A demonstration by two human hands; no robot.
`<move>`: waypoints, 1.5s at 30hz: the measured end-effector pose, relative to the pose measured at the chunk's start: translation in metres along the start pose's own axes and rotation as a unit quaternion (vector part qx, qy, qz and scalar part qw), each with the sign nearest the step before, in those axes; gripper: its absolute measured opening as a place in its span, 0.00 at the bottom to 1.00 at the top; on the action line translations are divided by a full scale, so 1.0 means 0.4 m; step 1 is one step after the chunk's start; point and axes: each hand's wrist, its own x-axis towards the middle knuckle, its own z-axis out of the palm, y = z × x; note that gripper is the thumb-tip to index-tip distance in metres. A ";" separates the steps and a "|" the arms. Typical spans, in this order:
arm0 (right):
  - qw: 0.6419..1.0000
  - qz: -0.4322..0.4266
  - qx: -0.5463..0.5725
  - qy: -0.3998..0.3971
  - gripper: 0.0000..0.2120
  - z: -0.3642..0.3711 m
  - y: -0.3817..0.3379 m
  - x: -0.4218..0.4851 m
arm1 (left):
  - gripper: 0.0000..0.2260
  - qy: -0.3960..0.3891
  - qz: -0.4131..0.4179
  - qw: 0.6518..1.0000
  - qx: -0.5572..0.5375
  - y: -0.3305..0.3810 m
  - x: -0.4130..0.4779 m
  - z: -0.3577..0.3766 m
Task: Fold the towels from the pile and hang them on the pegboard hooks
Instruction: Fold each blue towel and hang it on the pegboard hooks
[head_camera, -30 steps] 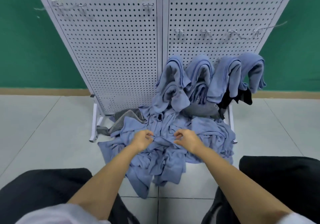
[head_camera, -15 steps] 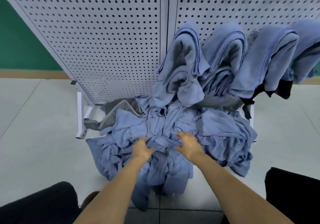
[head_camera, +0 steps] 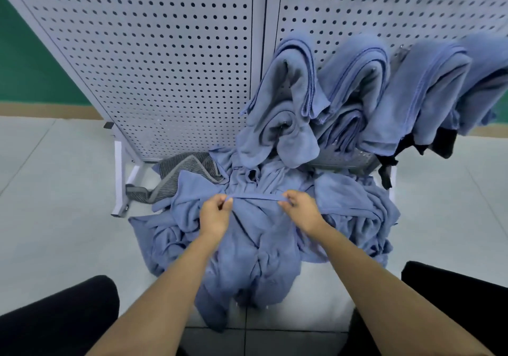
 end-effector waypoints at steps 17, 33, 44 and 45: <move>0.982 -0.147 -0.023 -0.119 0.22 -0.395 -0.474 -0.297 | 0.07 -0.085 0.273 0.957 -0.052 0.667 -0.228 -0.277; 0.864 -0.163 0.477 -0.025 0.13 -0.519 -0.560 -0.360 | 0.34 -0.324 -0.193 0.913 -0.157 0.514 -0.237 -0.236; 0.871 -0.087 0.477 0.075 0.20 -0.570 -0.467 -0.338 | 0.20 0.027 0.071 0.996 0.047 0.583 -0.184 -0.245; 0.871 -0.082 0.478 0.081 0.17 -0.575 -0.459 -0.343 | 0.21 0.044 0.090 0.991 0.085 0.586 -0.180 -0.262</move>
